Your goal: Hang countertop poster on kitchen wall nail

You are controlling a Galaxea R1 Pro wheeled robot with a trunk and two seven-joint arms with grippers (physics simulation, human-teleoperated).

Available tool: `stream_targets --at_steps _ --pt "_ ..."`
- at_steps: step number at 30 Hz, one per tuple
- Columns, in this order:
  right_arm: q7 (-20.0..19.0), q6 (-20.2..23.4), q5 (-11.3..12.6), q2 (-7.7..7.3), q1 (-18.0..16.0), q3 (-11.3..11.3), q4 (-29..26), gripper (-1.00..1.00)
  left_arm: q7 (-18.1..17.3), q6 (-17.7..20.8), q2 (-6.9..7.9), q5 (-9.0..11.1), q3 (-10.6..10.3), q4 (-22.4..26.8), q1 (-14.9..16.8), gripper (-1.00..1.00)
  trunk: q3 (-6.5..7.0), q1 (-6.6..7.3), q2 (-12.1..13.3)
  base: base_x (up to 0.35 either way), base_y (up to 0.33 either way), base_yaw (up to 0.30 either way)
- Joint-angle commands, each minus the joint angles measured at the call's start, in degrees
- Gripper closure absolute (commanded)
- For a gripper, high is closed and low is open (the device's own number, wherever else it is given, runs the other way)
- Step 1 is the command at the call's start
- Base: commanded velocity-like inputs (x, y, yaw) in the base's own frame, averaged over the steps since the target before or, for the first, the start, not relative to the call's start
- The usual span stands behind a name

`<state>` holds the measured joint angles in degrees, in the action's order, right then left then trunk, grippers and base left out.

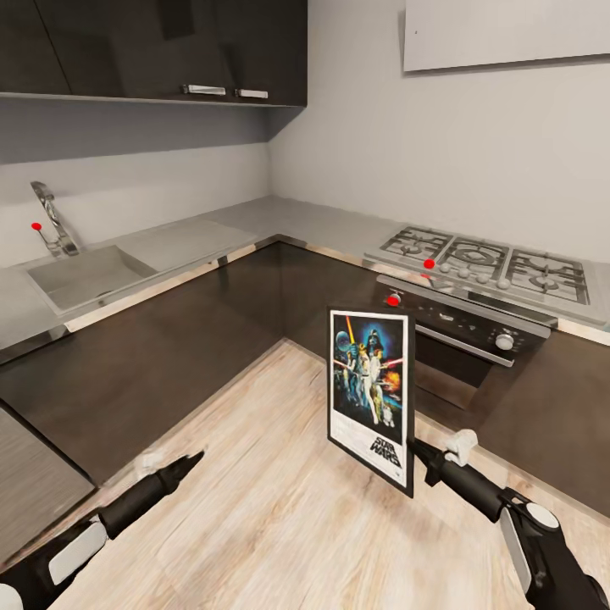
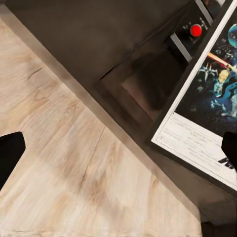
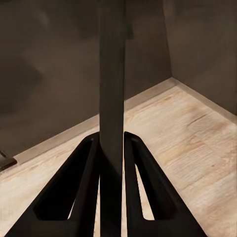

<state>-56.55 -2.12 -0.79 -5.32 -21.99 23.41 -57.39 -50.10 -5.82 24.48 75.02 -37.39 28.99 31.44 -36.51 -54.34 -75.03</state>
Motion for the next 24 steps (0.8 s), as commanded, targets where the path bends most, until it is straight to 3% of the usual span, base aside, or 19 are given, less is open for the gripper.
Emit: stream_targets --at_steps 1,5,9,18,24 --pt "-0.73 0.05 0.01 0.06 -0.04 0.25 0.03 1.0 -1.98 -1.04 -0.11 0.31 -0.58 -2.7 0.0 -1.0 -0.04 0.0 -0.03 0.0 0.0 0.0" --pt "-1.07 0.22 0.0 0.18 -0.06 0.3 0.01 1.0 -5.27 -3.57 -0.93 0.17 -0.71 -9.1 -0.3 -1.0 -0.04 0.0 -0.03 0.0 0.0 0.0" --pt "-1.13 0.27 -0.07 0.22 -0.07 0.3 0.0 1.0 -7.11 -5.52 -1.17 0.07 -0.62 -11.38 -0.46 -1.0 -0.04 0.0 -0.03 0.0 0.0 0.0" --pt "-1.12 0.35 -0.08 0.4 -0.05 0.12 -0.13 1.0 -7.63 -6.04 -1.15 0.04 -0.49 -12.01 -0.51 -1.0 -0.04 0.0 -0.03 0.0 0.0 0.0" --pt "-1.11 2.77 -0.08 0.4 -0.06 0.22 -0.45 1.0 -7.6 -6.05 -1.18 0.04 -0.61 -12.02 -0.51 -1.0 -0.04 0.0 -0.03 0.0 0.0 0.0"
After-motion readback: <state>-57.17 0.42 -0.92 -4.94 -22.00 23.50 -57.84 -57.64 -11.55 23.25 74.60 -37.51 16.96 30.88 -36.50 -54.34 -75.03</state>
